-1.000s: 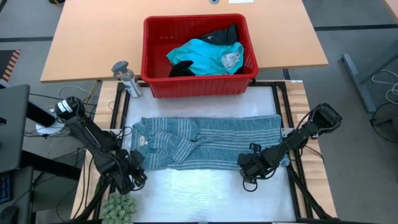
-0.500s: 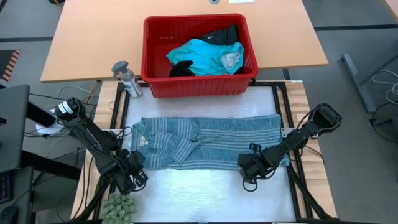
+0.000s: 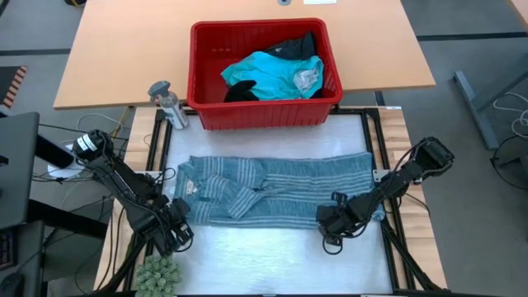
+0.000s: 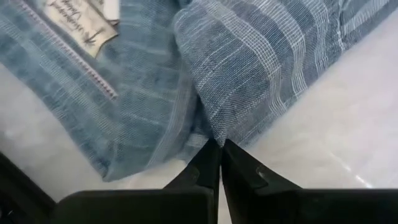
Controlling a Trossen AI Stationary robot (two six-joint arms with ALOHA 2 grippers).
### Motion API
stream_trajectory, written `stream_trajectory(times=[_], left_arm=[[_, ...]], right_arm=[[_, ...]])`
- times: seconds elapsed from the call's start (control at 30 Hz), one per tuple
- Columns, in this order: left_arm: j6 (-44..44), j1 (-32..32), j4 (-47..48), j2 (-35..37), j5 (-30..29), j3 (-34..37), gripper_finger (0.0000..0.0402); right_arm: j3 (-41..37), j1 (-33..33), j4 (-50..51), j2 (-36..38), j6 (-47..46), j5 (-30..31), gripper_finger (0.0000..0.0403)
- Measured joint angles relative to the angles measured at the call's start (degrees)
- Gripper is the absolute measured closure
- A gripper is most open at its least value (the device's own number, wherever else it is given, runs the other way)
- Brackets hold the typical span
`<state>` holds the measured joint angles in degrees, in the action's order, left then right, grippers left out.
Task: Fold Laundry from Bin
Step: Fold the patterned blue shirt
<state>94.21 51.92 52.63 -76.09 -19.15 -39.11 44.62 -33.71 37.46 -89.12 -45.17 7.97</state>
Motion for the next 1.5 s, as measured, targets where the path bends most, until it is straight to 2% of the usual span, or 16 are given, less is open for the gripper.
stream_trajectory(times=[0.23,0.43,0.57,0.7,0.73,0.8,0.87,0.93,1.0,1.1,1.17,1.33,1.5], left_arm=[[-0.98,0.00,-0.21,0.02,0.83,0.00,0.0401],[-11.04,-0.07,0.88,0.02,4.11,-2.64,0.0398],[-14.75,-0.07,5.71,0.02,6.11,-5.53,0.0373],[-15.48,-0.10,9.41,0.06,5.25,-7.68,0.0335],[-14.79,-0.15,10.15,0.06,4.28,-8.05,0.0327],[-11.37,-0.33,9.48,0.06,-1.56,-8.26,0.0313],[-10.50,-0.37,4.28,0.06,-12.22,-8.32,0.0305],[-13.49,-0.42,-2.70,0.06,-22.10,-8.26,0.0303],[-18.35,-1.00,-10.49,0.11,-26.91,-6.95,0.0304],[-24.33,-2.56,-20.40,-0.60,-26.43,-3.37,0.0316],[-25.00,-3.45,-23.00,-1.94,-25.07,-0.80,0.0330],[-19.64,-4.42,-23.25,-5.39,-24.07,3.36,0.0368],[-17.02,-4.35,-24.16,-8.41,-19.62,5.33,0.0394]], right_arm=[[-0.01,-1.53,0.96,0.00,-0.24,-0.07,0.0312],[-0.02,-1.56,1.02,-0.02,-0.02,0.32,0.0312],[-0.07,-1.56,1.04,-0.04,0.00,0.67,0.0312],[-0.07,-1.56,1.06,-0.04,0.02,0.72,0.0312],[-0.09,-1.56,1.06,-0.04,0.04,0.73,0.0312],[-0.11,-1.56,0.95,-0.04,0.17,0.92,0.0312],[-0.11,-1.56,0.91,-0.06,0.20,1.17,0.0312],[-0.11,-1.56,0.91,-0.07,0.20,1.22,0.0312],[-0.11,-1.56,0.89,-0.07,0.17,1.25,0.0312],[-0.13,-1.56,0.77,-0.07,0.17,1.26,0.0312],[-0.13,-1.56,0.63,-0.08,0.17,1.28,0.0312],[-0.15,-1.45,-0.42,-0.09,0.17,1.28,0.0312],[0.92,-1.44,0.04,-0.24,1.88,1.27,0.0312]])
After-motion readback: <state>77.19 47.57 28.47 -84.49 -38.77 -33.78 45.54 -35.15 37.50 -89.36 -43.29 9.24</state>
